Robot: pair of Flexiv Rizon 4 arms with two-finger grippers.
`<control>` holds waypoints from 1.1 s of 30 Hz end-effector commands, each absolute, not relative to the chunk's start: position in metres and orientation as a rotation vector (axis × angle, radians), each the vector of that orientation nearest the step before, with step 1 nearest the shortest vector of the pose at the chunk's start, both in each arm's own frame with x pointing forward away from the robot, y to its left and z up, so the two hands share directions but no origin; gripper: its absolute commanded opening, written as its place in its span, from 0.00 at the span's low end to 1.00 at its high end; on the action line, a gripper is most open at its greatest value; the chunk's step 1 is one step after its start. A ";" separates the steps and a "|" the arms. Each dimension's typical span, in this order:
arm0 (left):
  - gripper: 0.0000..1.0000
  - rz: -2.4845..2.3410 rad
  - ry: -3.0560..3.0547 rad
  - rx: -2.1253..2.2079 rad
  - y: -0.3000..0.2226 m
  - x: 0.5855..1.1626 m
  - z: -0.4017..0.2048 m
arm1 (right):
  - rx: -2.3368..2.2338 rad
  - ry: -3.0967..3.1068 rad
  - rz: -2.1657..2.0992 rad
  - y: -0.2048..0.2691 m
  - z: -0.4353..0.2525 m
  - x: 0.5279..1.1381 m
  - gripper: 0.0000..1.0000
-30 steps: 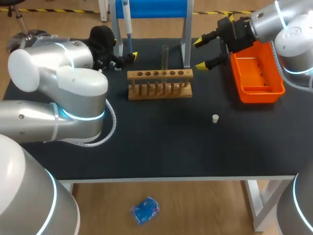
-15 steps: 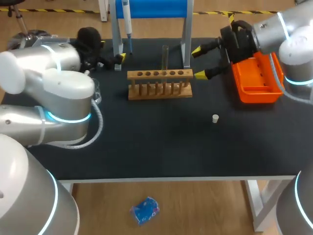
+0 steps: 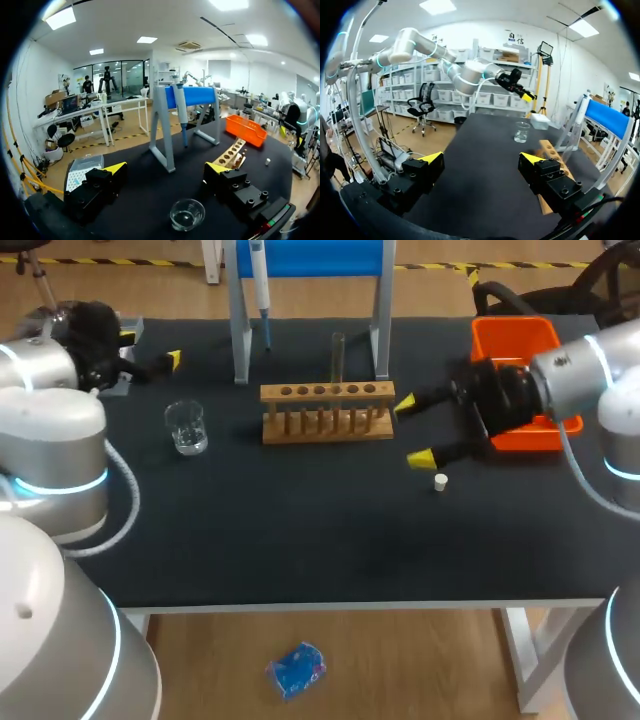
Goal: Invert the test tube, pick up the pipette, mount the tip to pipette, aspirate from beaker and dispense into the tube, eject the tip, return the pipette, and cap with the stopper.
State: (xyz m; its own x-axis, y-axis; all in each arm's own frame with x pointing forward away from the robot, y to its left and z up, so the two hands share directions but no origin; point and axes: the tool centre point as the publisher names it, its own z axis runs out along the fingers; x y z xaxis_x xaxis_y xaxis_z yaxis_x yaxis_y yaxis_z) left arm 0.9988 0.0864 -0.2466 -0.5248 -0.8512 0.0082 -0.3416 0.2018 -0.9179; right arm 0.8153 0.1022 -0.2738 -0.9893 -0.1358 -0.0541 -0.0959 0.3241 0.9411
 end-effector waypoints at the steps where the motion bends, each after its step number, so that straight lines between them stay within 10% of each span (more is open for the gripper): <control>1: 1.00 -1.348 1.973 -1.078 0.093 0.990 -0.246 | 0.211 -2.538 -1.802 0.096 -0.273 0.803 1.00; 14: 1.00 -1.348 1.973 -1.078 0.093 0.990 -0.246 | 0.211 -2.538 -1.802 0.096 -0.273 0.803 1.00; 33: 1.00 -1.130 1.786 -1.231 0.242 1.005 -0.251 | 0.156 -2.322 -1.951 0.090 -0.313 0.760 1.00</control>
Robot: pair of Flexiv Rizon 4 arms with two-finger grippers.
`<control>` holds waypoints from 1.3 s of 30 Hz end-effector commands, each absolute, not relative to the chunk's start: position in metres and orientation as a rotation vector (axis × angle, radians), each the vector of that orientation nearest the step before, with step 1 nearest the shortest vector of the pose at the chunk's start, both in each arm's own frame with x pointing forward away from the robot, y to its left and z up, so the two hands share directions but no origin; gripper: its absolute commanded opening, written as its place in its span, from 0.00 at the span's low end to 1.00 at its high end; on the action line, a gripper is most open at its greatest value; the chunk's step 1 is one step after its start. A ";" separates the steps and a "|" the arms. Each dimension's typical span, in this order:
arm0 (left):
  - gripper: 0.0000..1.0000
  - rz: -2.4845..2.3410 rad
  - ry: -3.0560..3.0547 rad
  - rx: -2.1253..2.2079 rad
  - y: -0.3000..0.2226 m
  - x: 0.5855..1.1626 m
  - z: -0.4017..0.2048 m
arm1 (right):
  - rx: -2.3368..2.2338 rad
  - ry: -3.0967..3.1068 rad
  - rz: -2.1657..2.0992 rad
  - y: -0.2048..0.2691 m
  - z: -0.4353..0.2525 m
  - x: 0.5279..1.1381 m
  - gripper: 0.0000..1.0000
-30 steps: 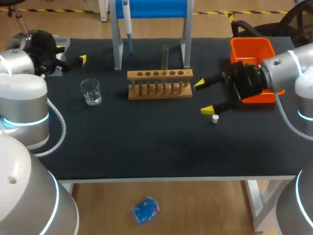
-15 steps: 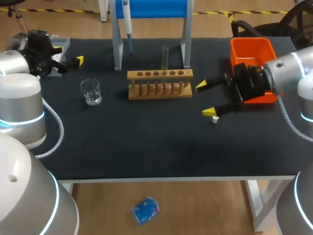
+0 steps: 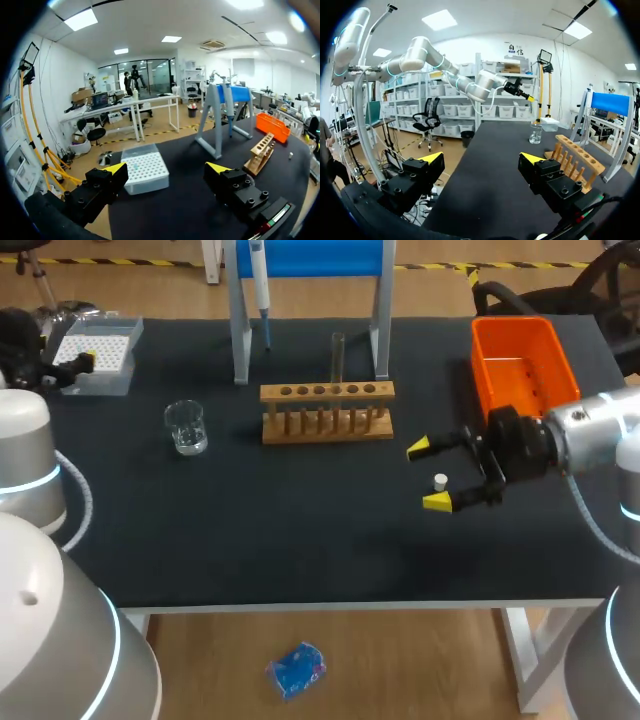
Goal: Invert the test tube, pick up the pipette, mount the tip to pipette, aspirate from beaker and dispense into the tube, eject the tip, return the pipette, and cap with the stopper.
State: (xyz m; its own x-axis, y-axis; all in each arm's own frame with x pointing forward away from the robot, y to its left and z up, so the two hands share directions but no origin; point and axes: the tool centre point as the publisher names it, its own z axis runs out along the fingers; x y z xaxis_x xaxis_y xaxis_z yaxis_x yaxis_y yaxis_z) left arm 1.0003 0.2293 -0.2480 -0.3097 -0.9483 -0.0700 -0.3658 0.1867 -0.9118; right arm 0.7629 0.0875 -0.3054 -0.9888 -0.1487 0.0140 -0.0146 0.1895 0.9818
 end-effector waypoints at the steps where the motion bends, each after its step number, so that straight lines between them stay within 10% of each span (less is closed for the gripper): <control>1: 1.00 -1.128 1.784 -1.233 0.246 1.006 -0.251 | 0.152 -2.319 -1.956 0.092 -0.314 0.759 1.00; 39: 1.00 -1.033 1.963 -1.289 0.292 1.111 -0.319 | 0.186 -2.262 -2.006 0.100 -0.322 0.755 1.00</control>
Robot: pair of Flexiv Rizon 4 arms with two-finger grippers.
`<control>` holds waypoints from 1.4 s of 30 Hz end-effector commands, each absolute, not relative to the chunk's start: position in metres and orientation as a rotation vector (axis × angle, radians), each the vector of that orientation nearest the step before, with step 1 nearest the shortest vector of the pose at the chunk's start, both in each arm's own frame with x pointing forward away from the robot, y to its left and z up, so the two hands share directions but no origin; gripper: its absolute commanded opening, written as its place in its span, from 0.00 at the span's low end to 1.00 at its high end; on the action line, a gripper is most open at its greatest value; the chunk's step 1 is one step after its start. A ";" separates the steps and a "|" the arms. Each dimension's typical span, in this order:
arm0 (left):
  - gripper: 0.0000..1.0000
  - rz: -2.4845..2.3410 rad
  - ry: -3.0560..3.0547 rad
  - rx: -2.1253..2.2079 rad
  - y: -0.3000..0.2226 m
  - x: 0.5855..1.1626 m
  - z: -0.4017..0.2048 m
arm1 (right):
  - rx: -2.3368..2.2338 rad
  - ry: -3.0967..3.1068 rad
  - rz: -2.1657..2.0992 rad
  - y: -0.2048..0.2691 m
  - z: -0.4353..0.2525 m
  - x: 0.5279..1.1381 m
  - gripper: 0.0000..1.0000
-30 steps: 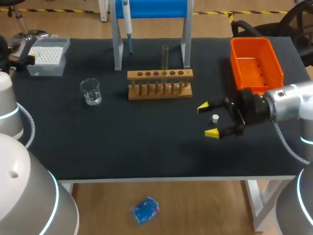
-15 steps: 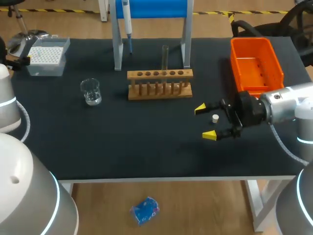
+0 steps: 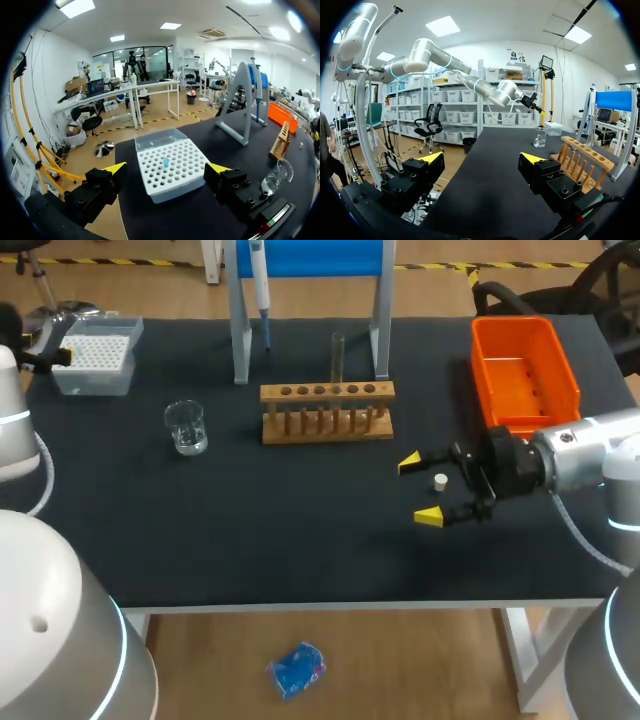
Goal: Invert the test tube, pick up the pipette, mount the tip to pipette, aspirate from beaker and dispense into the tube, eject the tip, return the pipette, and cap with the stopper.
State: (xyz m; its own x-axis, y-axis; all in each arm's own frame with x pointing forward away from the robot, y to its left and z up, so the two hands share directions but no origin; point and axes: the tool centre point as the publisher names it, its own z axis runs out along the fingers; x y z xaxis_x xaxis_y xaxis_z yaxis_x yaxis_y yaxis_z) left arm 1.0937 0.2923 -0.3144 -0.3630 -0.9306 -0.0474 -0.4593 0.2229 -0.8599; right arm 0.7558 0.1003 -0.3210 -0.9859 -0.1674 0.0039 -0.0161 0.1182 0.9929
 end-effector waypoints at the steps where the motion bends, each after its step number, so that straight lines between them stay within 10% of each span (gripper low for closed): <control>1: 1.00 -1.033 1.969 -1.288 0.291 1.113 -0.320 | 0.186 -2.262 -2.006 0.100 -0.322 0.755 1.00; 13: 1.00 -1.032 2.019 -1.295 0.282 1.134 -0.338 | 0.186 -2.262 -2.006 0.100 -0.322 0.755 1.00; 20: 0.89 -1.031 2.035 -1.301 0.280 1.141 -0.346 | 0.186 -2.262 -2.006 0.100 -0.322 0.755 1.00; 29: 0.51 -1.036 2.044 -1.309 0.279 1.147 -0.352 | 0.186 -2.262 -2.006 0.100 -0.322 0.755 1.00; 42: 0.39 -1.049 2.054 -1.307 0.272 1.150 -0.354 | 0.186 -2.262 -2.006 0.100 -0.322 0.755 1.00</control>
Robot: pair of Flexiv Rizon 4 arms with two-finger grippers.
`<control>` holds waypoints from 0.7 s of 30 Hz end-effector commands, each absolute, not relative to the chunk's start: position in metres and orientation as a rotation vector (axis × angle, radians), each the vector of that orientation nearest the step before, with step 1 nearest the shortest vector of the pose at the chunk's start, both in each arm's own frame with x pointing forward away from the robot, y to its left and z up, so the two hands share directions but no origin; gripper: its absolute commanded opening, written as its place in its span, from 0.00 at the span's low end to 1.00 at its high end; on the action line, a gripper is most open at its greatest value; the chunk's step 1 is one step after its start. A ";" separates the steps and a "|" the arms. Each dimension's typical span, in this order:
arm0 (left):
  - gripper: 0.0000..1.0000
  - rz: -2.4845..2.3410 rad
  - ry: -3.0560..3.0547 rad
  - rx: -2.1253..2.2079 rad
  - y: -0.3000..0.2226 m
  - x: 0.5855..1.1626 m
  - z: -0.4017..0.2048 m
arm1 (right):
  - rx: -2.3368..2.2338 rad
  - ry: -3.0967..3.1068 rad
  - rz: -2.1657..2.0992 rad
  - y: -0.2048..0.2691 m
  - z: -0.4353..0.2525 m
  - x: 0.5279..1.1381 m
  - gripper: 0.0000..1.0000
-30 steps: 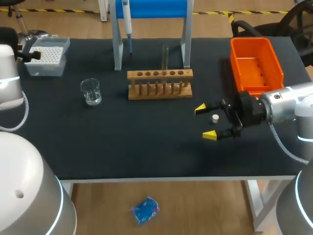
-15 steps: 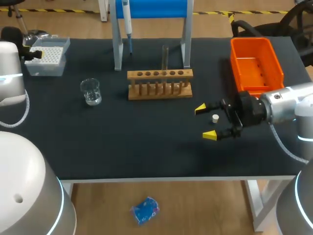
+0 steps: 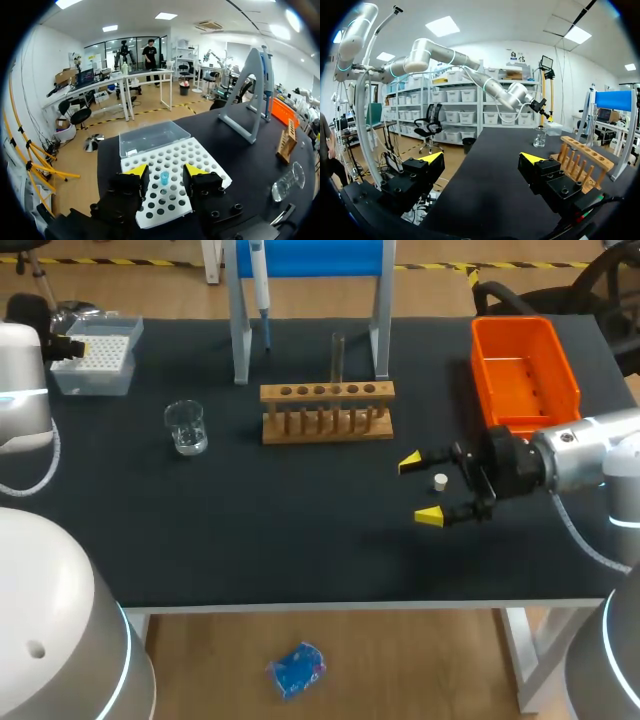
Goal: Invert the test tube, pick up the pipette, mount the tip to pipette, aspirate from beaker and dispense into the tube, eject the tip, return the pipette, and cap with the stopper.
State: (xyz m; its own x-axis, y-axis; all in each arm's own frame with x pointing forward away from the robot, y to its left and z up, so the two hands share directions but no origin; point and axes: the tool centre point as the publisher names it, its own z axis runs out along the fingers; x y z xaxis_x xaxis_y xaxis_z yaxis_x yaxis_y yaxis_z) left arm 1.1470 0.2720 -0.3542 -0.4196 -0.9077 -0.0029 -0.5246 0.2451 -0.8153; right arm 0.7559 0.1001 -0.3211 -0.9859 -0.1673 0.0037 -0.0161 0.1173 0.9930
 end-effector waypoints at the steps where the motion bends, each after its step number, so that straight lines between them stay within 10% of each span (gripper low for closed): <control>1: 0.39 -1.049 2.055 -1.308 0.271 1.150 -0.355 | 0.186 -2.262 -2.006 0.100 -0.322 0.755 1.00; 21: 0.31 -1.046 2.067 -1.320 0.268 1.149 -0.360 | 0.186 -2.262 -2.006 0.100 -0.322 0.755 1.00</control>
State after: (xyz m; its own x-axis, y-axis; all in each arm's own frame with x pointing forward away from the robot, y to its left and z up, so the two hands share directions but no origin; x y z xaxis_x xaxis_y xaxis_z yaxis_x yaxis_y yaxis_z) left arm 1.1461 0.2663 -0.3605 -0.4223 -0.9064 0.0083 -0.5380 0.2432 -0.8071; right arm 0.7560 0.1002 -0.3213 -0.9858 -0.1677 0.0037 -0.0162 0.1172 0.9930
